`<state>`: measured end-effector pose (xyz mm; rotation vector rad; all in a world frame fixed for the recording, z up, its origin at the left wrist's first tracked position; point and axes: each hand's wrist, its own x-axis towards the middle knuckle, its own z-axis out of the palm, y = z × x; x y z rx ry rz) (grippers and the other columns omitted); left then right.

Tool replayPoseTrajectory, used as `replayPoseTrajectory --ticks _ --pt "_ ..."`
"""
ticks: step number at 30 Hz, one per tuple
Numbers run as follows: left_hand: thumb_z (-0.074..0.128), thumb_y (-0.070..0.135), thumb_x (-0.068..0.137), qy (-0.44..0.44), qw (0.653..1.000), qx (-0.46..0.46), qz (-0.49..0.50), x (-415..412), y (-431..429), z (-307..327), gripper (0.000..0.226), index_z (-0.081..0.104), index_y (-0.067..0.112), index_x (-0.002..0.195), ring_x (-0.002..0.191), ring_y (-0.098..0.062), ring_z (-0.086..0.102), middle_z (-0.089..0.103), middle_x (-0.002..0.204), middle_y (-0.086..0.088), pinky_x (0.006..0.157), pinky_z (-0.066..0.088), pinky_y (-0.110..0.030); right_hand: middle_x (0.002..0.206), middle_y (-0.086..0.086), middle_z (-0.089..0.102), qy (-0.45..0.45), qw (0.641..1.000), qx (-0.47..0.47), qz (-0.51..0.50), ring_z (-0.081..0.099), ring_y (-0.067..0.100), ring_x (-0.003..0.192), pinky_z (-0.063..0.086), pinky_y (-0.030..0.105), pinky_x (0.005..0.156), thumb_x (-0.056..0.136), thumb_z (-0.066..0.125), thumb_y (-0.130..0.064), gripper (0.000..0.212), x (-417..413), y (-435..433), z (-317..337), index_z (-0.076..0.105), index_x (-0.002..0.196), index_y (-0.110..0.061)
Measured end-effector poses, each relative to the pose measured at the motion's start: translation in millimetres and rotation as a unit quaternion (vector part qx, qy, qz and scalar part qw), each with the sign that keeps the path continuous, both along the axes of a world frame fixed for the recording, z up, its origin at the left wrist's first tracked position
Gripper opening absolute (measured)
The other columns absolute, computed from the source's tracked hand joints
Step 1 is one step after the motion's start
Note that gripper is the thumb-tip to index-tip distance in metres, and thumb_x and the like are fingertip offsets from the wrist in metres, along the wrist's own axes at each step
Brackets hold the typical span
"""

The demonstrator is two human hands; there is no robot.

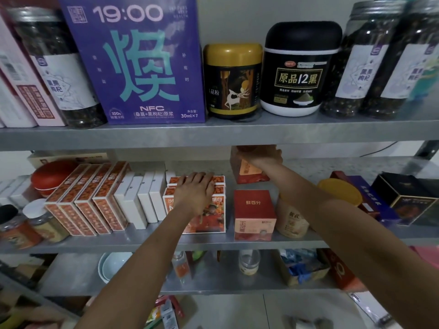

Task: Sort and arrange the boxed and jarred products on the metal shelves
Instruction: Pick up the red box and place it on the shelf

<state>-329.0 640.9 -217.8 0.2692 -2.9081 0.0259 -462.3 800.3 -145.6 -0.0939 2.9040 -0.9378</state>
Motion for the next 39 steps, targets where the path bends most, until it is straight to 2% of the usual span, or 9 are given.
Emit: replayPoseTrajectory --ticks 8,15,20,23,25,28,31,34,39 --pt "0.02 0.037 0.105 0.024 1.0 -0.003 -0.01 1.4 -0.5 -2.5 0.047 0.036 0.026 0.148 0.139 -0.019 0.035 0.044 0.149 0.0 0.113 0.022 -0.038 0.139 0.009 0.05 -0.038 0.995 0.058 0.076 0.048 0.03 0.127 0.045 0.04 0.103 0.061 0.065 -0.071 0.092 33.8 32.5 20.7 0.049 0.137 -0.022" --pt "0.037 0.036 0.104 0.122 0.989 0.077 -0.022 8.6 6.3 2.0 0.05 0.039 0.012 0.147 0.138 -0.033 0.035 0.038 0.151 -0.015 0.113 0.026 -0.045 0.116 0.002 0.061 0.016 0.993 -0.037 0.112 0.057 0.026 0.111 0.051 0.042 0.093 0.045 0.067 -0.063 0.093 84.9 62.3 31.1 0.052 0.131 -0.032" --pt "0.029 0.059 0.097 0.185 0.953 0.195 -0.139 30.1 40.0 13.3 0.069 0.046 0.008 0.142 0.127 -0.033 0.05 0.05 0.142 -0.016 0.102 0.043 -0.044 0.112 -0.001 0.056 0.04 0.989 -0.08 0.116 0.056 0.022 0.104 0.051 0.042 0.092 0.053 0.075 -0.056 0.075 105.8 80.8 35.8 0.056 0.122 -0.033" --pt "0.045 0.075 0.082 0.135 0.911 0.337 -0.193 42.3 65.8 20.9 0.081 0.025 0.034 0.149 0.13 -0.01 0.043 0.042 0.146 0.007 0.102 0.041 -0.032 0.126 0.0 0.053 0.036 0.988 -0.104 0.107 0.055 0.02 0.112 0.051 0.042 0.096 0.061 0.081 -0.052 0.092 116.3 88.8 38.4 0.044 0.141 -0.029" --pt "0.069 0.067 0.072 0.107 0.88 0.413 -0.211 45.5 82.2 25.0 0.098 0.01 0.045 0.148 0.133 -0.001 0.037 0.033 0.145 0.021 0.105 0.041 -0.029 0.135 -0.001 0.047 0.033 0.988 -0.12 0.096 0.051 0.019 0.12 0.048 0.042 0.101 0.063 0.082 -0.05 0.102 123.2 95.1 39.0 0.034 0.149 -0.025" --pt "0.086 0.048 0.065 0.095 0.867 0.457 -0.175 47.2 102.6 22.8 0.127 -0.001 0.025 0.155 0.138 -0.014 0.031 0.026 0.151 0.003 0.109 0.041 -0.042 0.138 -0.001 0.042 0.038 0.985 -0.138 0.092 0.048 0.017 0.123 0.047 0.04 0.103 0.064 0.084 -0.048 0.104 134.4 104.4 38.1 0.031 0.151 -0.025" --pt "0.091 0.043 0.056 0.123 0.861 0.475 -0.134 51.6 118.3 27.1 0.13 0.009 0.024 0.155 0.134 -0.016 0.035 0.032 0.146 -0.002 0.106 0.044 -0.042 0.134 -0.008 0.046 0.036 0.979 -0.176 0.098 0.052 0.007 0.118 0.051 0.03 0.098 0.064 0.085 -0.047 0.101 143.9 114.6 36.7 0.035 0.149 -0.026" --pt "0.091 0.058 0.045 0.145 0.843 0.5 -0.137 60.0 126.0 33.6 0.119 0.03 0.041 0.145 0.118 -0.002 0.048 0.045 0.13 0.008 0.093 0.049 -0.022 0.103 -0.03 0.057 0.013 0.963 -0.244 0.118 0.061 -0.012 0.089 0.051 0.008 0.072 0.062 0.079 -0.056 0.092 149.5 134.4 37.3 0.045 0.142 -0.028" --pt "0.087 0.051 0.043 0.068 0.746 0.653 -0.114 72.0 139.1 40.2 0.108 0.041 0.045 0.141 0.117 -0.006 0.057 0.057 0.131 0.008 0.096 0.053 -0.035 0.117 -0.004 0.066 -0.051 0.912 -0.399 0.083 0.069 0.007 0.098 0.059 0.028 0.077 0.055 0.076 -0.062 0.096 156.4 179.2 14.5 0.044 0.142 -0.035"
